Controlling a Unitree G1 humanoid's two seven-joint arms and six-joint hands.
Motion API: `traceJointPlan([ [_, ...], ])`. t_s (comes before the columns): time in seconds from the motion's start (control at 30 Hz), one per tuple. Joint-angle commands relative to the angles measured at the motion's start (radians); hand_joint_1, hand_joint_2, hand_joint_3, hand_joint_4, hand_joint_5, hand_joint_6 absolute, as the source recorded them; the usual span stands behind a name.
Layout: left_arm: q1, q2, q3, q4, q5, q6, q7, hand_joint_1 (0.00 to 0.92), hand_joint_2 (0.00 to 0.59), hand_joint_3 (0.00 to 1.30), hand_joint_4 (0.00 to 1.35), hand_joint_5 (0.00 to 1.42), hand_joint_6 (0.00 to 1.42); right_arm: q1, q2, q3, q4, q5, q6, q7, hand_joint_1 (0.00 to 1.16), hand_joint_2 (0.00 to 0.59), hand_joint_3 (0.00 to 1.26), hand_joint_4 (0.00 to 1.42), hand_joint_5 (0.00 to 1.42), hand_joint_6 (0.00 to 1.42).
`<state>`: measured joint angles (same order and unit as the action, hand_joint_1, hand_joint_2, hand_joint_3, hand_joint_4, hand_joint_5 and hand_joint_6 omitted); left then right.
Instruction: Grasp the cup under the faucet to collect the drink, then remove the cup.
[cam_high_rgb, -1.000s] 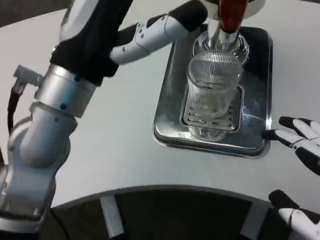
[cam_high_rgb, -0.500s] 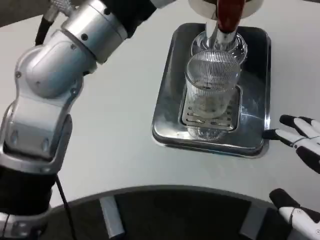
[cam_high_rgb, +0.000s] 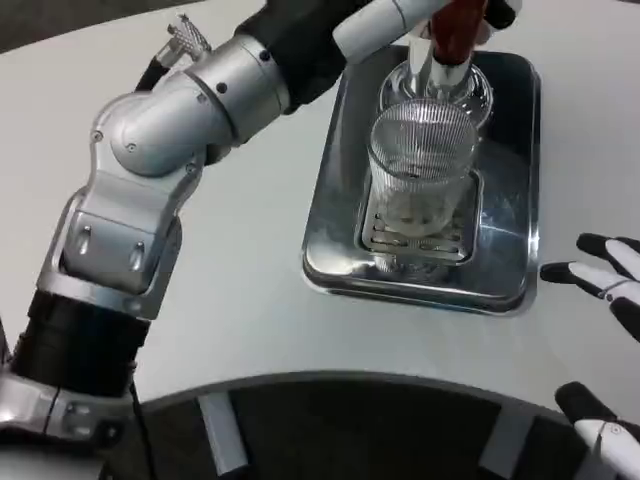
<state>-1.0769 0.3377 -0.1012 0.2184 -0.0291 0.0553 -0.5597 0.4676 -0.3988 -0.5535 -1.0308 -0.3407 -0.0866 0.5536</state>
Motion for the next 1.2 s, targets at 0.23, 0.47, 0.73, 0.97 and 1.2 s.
traceJointPlan([
  [0.23,0.012,0.013,-0.038,0.046,0.027,-0.009,-0.059,0.000,0.048,0.28,0.24,0.34,0.38,0.023,-0.005,-0.036,-0.016,0.035,-0.012,-0.008,0.37,0.446,0.16,0.02,0.00,0.00],
  [0.47,0.026,0.034,-0.058,0.066,0.049,-0.052,-0.075,0.000,0.036,0.24,0.17,0.27,0.32,0.027,-0.006,-0.033,-0.016,0.036,-0.016,-0.006,0.37,0.446,0.16,0.03,0.00,0.00],
  [0.73,0.043,0.040,-0.051,0.069,0.062,-0.093,-0.058,0.000,0.035,0.19,0.11,0.21,0.27,0.020,-0.009,-0.027,-0.016,0.034,-0.019,-0.005,0.37,0.446,0.16,0.03,0.00,0.00],
  [0.97,0.067,0.051,-0.061,0.061,0.096,-0.150,-0.040,0.000,0.034,0.13,0.03,0.14,0.23,0.023,-0.008,-0.029,-0.016,0.038,-0.021,-0.005,0.37,0.446,0.16,0.03,0.00,0.00],
  [1.2,0.071,0.068,-0.081,0.056,0.145,-0.189,-0.035,0.000,0.018,0.09,0.00,0.04,0.12,0.026,-0.004,-0.027,-0.016,0.043,-0.013,-0.005,0.37,0.446,0.16,0.03,0.00,0.00],
])
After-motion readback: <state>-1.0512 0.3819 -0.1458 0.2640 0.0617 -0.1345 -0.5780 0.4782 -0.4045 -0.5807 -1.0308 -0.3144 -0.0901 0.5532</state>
